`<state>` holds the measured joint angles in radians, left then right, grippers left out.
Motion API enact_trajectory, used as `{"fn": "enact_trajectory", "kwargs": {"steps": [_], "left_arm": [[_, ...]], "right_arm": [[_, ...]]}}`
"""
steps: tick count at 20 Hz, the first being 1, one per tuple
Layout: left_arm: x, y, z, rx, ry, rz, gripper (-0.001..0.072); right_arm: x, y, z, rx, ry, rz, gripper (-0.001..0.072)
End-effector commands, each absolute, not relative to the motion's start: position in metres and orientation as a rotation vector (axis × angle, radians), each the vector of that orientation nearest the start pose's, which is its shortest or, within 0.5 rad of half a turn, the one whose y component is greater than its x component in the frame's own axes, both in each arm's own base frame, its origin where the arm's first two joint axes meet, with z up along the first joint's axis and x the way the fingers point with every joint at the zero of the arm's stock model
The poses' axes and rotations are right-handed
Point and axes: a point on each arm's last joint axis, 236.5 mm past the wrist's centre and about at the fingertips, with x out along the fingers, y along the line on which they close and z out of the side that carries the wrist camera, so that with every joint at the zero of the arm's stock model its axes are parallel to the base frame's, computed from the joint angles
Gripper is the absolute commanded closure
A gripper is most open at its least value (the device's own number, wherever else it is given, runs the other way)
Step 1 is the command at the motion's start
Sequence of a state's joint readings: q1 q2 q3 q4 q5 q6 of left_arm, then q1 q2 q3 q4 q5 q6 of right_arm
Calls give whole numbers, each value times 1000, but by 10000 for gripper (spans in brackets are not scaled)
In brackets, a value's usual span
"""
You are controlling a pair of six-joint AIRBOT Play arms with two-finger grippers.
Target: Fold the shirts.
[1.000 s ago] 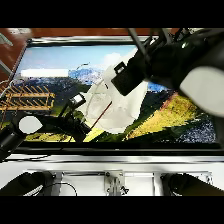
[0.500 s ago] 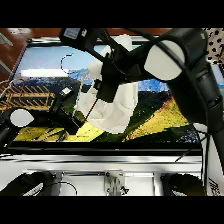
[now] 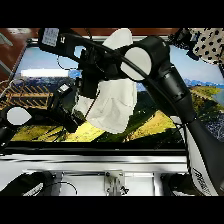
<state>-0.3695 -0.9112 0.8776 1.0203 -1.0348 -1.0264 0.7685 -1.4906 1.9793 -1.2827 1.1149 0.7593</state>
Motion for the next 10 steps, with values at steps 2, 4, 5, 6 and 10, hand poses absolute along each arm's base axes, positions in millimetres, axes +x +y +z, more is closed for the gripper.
{"fn": "enact_trajectory", "kwargs": {"steps": [2,4,5,6,10], "left_arm": [[273,-220,77,160,911,-885,651],[273,-220,77,166,908,-888,651],[273,-220,77,170,906,-890,652],[273,-220,77,174,904,-891,652],[277,-212,73,218,903,-870,589]], "right_arm": [[357,413,255,-798,227,1123,219],[365,415,264,-791,184,1091,374],[367,415,266,-792,173,1081,466],[368,415,266,-794,171,1077,535],[371,411,267,-793,177,1055,626]]}}
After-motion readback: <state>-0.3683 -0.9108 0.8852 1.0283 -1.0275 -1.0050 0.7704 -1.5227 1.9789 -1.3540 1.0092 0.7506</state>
